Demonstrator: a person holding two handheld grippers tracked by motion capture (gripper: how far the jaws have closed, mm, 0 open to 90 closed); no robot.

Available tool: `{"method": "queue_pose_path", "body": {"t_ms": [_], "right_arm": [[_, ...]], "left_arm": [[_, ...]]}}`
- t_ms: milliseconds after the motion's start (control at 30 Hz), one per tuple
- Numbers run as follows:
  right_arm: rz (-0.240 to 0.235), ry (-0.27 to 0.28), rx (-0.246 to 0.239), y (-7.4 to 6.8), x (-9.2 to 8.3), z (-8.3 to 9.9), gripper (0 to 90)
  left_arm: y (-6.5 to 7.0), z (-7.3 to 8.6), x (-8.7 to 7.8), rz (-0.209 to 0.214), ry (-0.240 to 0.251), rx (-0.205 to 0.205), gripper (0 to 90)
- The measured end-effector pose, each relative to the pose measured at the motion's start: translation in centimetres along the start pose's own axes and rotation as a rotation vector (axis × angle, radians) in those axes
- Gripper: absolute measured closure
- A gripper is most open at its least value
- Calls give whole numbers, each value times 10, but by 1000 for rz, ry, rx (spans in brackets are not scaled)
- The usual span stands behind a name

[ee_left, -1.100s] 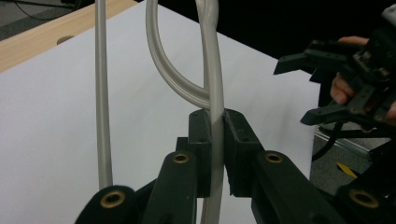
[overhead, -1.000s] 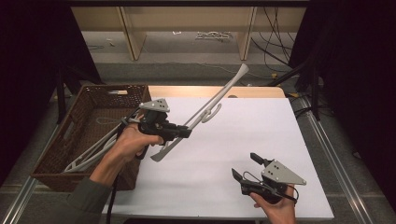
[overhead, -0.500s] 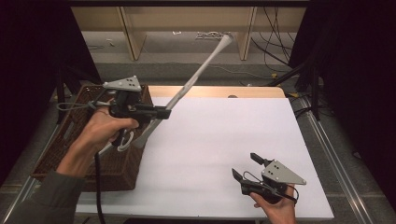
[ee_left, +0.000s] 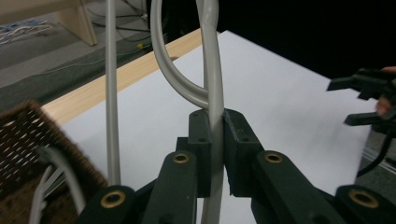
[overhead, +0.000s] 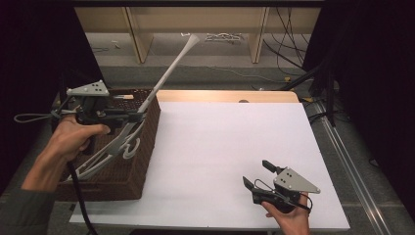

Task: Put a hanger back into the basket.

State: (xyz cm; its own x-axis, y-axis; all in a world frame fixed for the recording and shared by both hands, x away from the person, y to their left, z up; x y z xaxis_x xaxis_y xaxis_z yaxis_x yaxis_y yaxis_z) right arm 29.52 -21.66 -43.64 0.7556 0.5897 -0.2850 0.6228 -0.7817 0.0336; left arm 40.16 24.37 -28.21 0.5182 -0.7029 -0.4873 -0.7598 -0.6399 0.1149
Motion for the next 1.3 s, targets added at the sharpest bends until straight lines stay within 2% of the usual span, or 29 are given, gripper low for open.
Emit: {"method": "queue_pose_path", "body": {"t_ms": [200,233,300,600,633,800,867,900,933,1033,1067,1167,1200,1300], "right_arm": [[-6,-7,4,0,0,0,198],[2,6,-11,1,1,0,198],[-3,-5,3,0,1,0,198],[-4,-6,2,0,1,0,198],[3,0,-13,1,1,0,197],[-3,-8,2,0,1,1,197],[-3,-10,2,0,1,1,197],[-5,-2,3,0,2,1,197],[-5,-6,1,0,2,1,197],[-6,-17,1,0,1,1,197],[-5,-22,1,0,1,1,197],[-4,-23,4,0,1,1,197],[-3,-21,3,0,2,1,197],[-3,-23,1,0,2,1,197]], "left_arm": [[-18,26,-8,-55,-27,-25,823],[-21,30,-9,-62,-30,-26,823],[-24,36,-12,-68,-32,-34,823],[-38,65,-25,-101,-68,-60,824],[-40,69,-26,-108,-73,-62,824],[-49,83,-37,-136,-93,-70,824],[-53,88,-43,-147,-116,-56,824],[-53,90,-43,-153,-108,-61,824],[-54,92,-46,-152,-129,-42,824],[-55,99,-49,-162,-140,-42,824],[-56,103,-52,-167,-163,-31,824],[-58,112,-55,-193,-179,-29,824],[-59,114,-57,-201,-195,-12,823],[-62,120,-61,-203,-233,5,823]]}}
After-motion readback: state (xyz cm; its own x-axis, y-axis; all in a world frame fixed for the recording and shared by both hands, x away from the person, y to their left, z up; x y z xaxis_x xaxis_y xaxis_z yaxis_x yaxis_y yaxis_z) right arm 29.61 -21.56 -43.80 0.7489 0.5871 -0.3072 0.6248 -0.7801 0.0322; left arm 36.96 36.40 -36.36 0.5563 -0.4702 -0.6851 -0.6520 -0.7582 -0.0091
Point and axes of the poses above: each handheld gripper's, and its own axes: x roughly forward along the jaws, z roughly out of its underside, y roughly to its right, the point moved 1 cm from there along x, roughly forward along the jaws, and after that the axes turned 1 degree about y, right-handed, at the moved point
